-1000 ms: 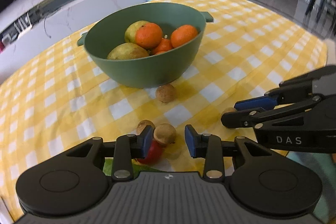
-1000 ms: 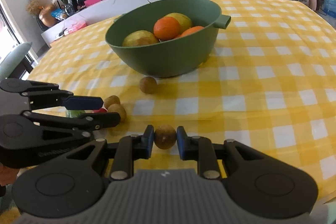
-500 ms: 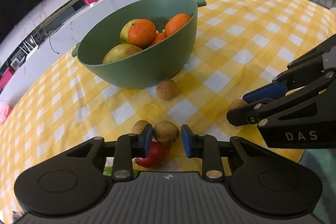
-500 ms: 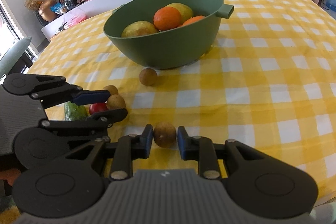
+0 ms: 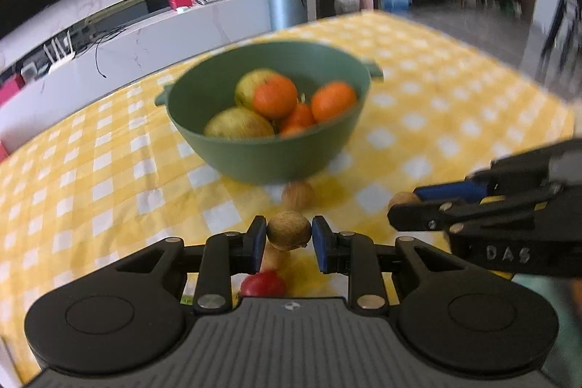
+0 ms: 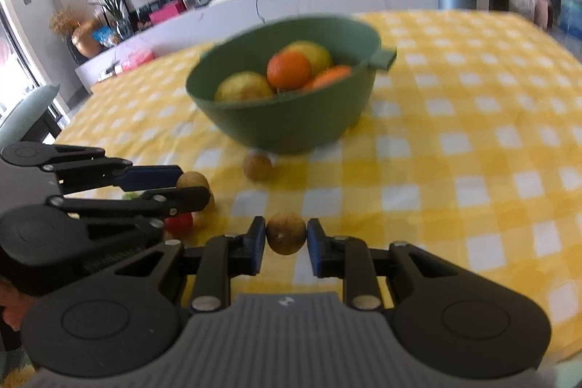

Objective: Organize fruits
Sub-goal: 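Carry both small brown fruits over the green colander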

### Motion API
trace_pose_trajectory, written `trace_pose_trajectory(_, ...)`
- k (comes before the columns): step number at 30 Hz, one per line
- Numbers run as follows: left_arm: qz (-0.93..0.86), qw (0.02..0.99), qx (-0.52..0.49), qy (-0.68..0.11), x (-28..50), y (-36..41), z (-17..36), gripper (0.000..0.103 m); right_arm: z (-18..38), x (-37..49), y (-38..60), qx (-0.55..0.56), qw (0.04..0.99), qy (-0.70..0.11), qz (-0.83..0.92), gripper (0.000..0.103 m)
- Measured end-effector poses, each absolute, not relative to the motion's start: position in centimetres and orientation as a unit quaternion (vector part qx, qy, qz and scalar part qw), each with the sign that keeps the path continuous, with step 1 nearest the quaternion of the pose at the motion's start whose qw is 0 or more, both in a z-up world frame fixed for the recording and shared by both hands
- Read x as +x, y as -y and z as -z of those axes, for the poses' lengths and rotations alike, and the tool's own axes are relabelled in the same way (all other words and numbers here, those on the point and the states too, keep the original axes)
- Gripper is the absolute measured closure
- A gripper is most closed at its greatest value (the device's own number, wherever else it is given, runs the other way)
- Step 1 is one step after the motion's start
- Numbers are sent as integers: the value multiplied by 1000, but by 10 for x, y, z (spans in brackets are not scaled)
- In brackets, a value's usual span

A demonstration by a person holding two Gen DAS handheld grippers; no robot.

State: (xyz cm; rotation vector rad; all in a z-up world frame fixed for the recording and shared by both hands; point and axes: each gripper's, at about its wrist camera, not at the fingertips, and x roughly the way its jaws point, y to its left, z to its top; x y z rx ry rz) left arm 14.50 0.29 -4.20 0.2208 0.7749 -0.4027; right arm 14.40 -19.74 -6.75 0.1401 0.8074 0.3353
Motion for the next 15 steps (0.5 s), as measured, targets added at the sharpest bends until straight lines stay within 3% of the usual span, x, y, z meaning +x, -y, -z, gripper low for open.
trace_pose_trajectory(8, 213, 917, 5, -339, 164, -15, 9, 73, 38, 144, 200, 36, 943, -283, -170, 82)
trace_pose_trajectory(15, 207, 922, -28, -325, 189, -14, -6, 73, 24, 171, 200, 28, 954, -250, -162, 82)
